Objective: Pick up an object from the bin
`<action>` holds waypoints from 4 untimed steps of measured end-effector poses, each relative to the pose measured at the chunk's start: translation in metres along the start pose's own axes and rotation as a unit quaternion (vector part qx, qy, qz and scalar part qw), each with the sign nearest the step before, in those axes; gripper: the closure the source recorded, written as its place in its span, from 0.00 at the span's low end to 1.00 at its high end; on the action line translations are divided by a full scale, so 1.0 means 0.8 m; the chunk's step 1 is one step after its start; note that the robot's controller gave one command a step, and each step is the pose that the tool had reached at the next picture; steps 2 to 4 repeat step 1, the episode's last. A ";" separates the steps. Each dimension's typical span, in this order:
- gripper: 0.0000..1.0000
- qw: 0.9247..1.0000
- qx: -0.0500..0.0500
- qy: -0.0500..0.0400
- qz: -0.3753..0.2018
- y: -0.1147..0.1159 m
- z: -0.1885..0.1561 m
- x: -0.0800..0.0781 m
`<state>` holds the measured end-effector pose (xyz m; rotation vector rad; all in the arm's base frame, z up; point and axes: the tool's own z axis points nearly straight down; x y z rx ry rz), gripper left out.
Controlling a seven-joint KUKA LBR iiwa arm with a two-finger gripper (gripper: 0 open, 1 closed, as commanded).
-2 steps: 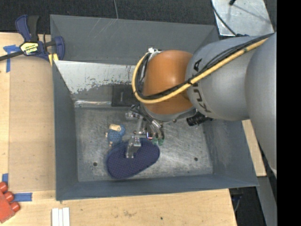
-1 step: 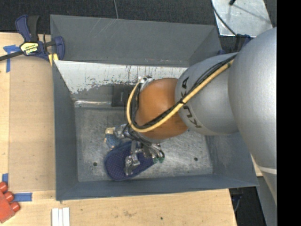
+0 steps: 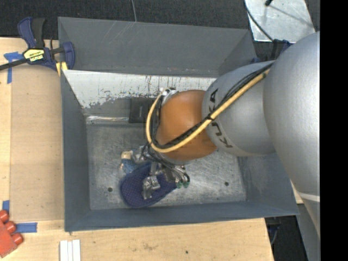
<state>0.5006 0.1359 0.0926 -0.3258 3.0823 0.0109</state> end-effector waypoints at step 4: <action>1.00 1.000 0.002 0.016 0.011 -0.012 -0.170 -0.004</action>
Offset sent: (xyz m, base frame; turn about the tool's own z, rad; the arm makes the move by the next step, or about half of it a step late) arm -0.0027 -0.0099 0.1314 0.0197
